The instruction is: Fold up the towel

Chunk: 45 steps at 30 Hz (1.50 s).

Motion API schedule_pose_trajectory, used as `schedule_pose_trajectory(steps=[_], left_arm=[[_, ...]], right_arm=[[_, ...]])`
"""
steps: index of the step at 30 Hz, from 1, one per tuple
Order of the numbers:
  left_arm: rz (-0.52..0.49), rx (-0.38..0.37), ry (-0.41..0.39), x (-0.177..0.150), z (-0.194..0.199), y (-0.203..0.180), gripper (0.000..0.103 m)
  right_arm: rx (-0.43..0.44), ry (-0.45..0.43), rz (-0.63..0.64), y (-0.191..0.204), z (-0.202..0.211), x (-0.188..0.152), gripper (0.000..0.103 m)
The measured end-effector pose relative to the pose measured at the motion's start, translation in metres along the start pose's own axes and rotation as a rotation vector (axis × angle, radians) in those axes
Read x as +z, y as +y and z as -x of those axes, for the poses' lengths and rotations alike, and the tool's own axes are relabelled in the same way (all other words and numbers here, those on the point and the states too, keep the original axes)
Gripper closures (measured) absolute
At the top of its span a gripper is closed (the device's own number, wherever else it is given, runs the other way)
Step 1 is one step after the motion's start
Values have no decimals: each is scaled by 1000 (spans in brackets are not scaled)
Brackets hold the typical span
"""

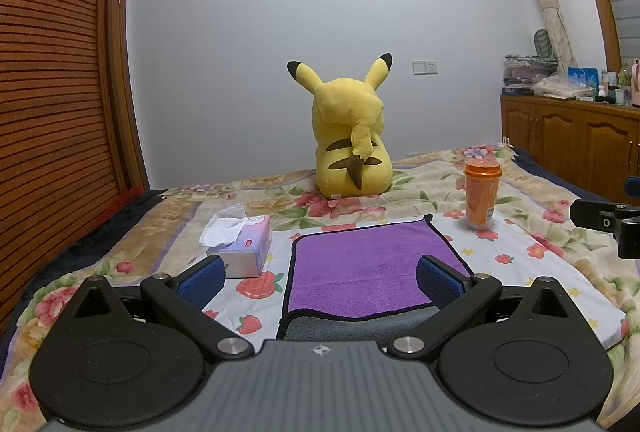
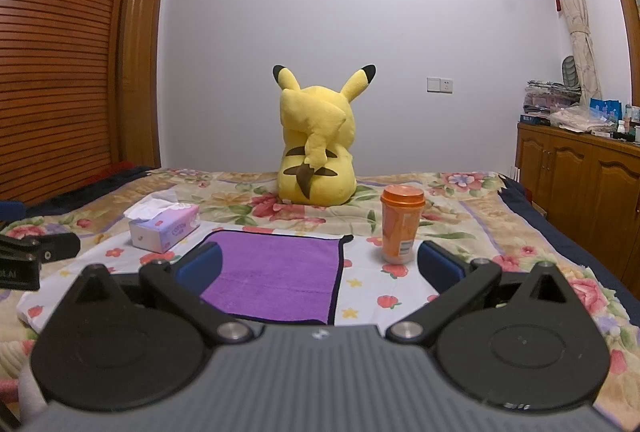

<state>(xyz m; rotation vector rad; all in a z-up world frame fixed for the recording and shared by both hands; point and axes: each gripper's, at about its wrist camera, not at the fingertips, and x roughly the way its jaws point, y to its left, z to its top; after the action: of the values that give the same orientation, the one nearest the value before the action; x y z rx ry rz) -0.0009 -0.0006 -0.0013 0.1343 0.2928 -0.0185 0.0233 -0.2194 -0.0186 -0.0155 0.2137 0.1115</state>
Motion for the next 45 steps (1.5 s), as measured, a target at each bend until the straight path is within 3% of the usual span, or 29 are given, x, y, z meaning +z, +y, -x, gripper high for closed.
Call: schedule_pose_trajectory(steps=[45], left_arm=[[-12,4,1,-2,-3,-4,0]], right_arm=[[-1,2,0,1,1,0,0]])
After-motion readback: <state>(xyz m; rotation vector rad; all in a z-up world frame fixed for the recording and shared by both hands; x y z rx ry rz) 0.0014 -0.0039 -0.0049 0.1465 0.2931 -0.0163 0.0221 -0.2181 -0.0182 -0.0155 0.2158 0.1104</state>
